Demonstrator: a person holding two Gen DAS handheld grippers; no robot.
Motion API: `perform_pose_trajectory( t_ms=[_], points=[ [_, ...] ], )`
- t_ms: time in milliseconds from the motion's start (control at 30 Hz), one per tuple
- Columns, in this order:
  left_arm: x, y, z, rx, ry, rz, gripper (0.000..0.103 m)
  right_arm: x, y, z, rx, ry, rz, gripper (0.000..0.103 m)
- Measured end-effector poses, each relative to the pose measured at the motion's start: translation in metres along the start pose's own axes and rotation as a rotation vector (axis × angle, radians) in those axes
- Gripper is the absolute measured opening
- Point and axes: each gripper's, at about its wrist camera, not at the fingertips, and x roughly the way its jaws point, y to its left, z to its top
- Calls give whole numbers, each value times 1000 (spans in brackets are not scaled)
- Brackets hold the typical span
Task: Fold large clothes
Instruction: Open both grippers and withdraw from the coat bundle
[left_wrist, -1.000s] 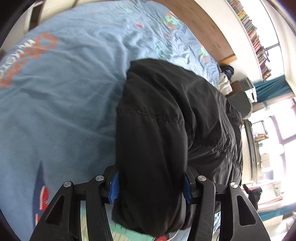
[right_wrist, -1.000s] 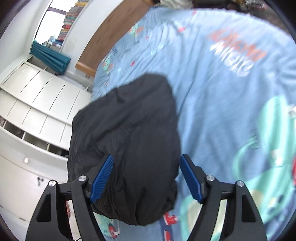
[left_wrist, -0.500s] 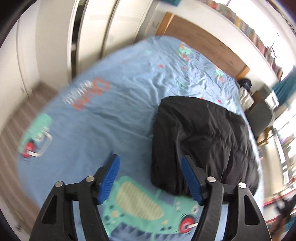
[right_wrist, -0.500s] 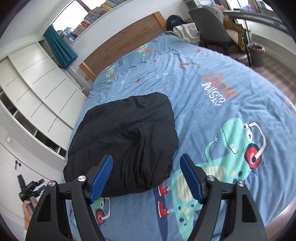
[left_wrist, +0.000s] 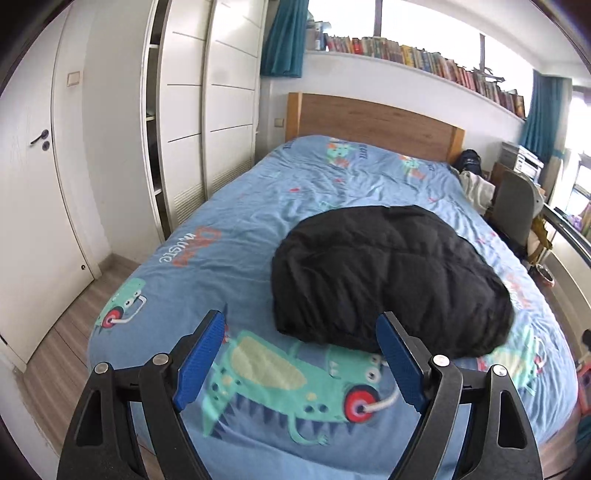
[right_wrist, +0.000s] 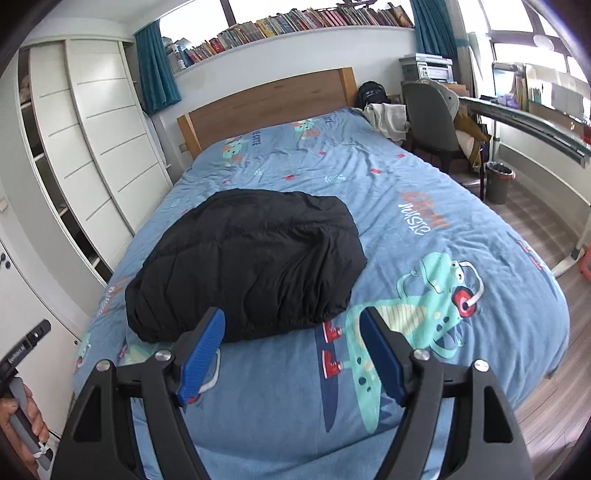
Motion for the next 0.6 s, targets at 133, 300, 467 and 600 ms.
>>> perform_pose_trajectory(
  t_ms=[133,300,467,600],
  points=[
    [-16,-13,-11,59,-19,4,89,-21,12,-24,-46,-21,-41,84],
    [-30,-20,-23,100,-30,42,92,-37,25,-43,-106,-44,-73,86],
    [-35,-30,-30,131,-44,68,92,-54,36,-53,-144,-93,-91,87],
    [-39,-34,-33,114,-85,47,93,-65,41,-55,-169,-134,-98,87]
  ],
)
